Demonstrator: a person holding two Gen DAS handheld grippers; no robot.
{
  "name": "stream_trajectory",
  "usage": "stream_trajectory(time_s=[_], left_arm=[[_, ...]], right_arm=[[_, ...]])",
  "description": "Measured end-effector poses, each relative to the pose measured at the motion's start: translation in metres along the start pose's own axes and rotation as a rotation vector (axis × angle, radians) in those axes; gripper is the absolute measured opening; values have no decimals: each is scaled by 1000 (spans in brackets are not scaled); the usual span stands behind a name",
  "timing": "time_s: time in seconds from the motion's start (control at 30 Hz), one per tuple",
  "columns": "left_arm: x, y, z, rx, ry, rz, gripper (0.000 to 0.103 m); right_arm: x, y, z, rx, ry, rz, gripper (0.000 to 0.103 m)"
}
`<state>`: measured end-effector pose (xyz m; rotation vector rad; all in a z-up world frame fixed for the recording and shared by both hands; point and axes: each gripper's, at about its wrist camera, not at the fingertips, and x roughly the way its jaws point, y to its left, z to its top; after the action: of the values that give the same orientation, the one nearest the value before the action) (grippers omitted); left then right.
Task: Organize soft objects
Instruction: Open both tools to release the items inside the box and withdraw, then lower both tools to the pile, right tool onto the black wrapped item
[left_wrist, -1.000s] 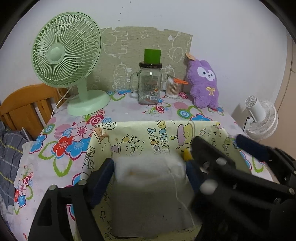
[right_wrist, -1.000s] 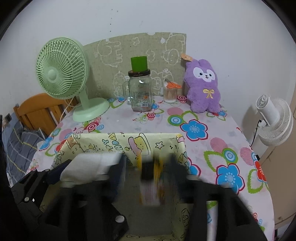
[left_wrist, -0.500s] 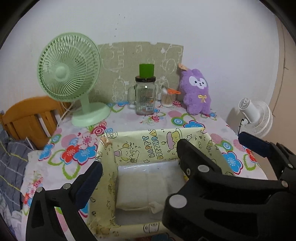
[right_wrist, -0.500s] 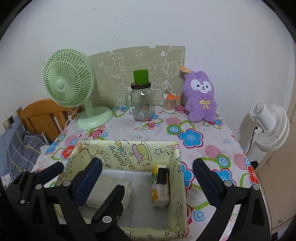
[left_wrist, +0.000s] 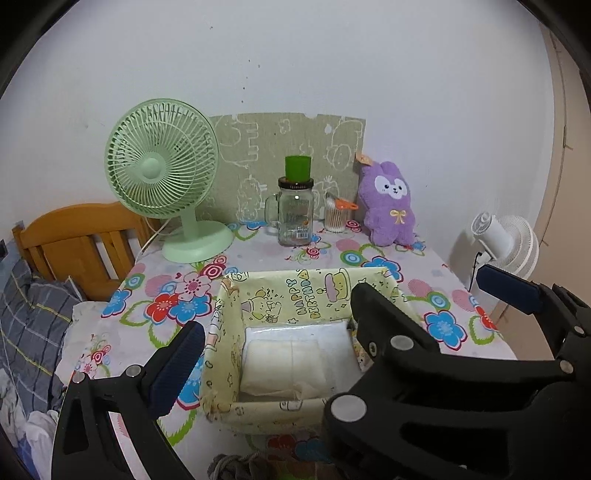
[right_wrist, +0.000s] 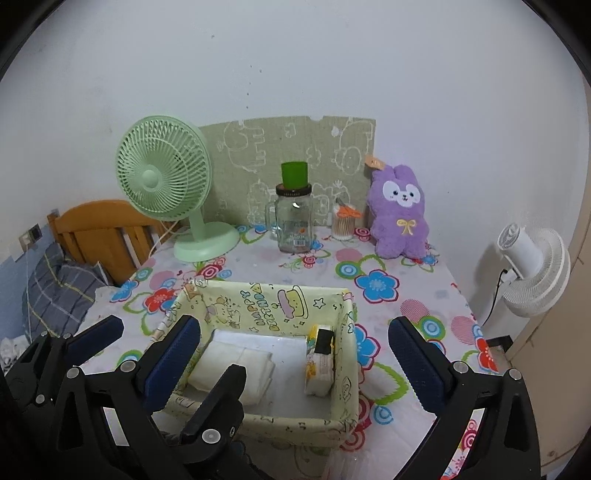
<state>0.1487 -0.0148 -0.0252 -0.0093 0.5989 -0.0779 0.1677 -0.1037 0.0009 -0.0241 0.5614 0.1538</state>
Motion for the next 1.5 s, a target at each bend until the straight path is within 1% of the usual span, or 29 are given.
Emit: stream_trajectory(time_s=[0.13,0.33,0.47,0.6,0.83,0.93,1.2,1.5], left_arm=[[-13,-4,-3,5,-2,-8,103],[-32,-10,-6,10,-17,-31,103],[-43,-12,-9,9,-23,-37,103],[-55,-15,-15,10,-26,-26,103],[-73,-16,-24,9,-37,-44,101],[-79,-18,-30,15,-39,-38,101],[-86,-23,-50,33,-27,-28,100],[-96,-30,-71,57,-36,-53,100]], right_arm=[[-13,0,-2,1,9,-5,103],[-40,0,-5,-13,-26,-42,103],[-54,0,-8,-19,-33,-42,103],[-64,-1,-13,-8,-31,-28,103],[-84,2,-22,-15,-49,-25,103],[-90,3,-28,-14,-52,-21,103],[-99,3,-47,-26,-54,-61,103],[-111,1,-71,-13,-53,-63,103]])
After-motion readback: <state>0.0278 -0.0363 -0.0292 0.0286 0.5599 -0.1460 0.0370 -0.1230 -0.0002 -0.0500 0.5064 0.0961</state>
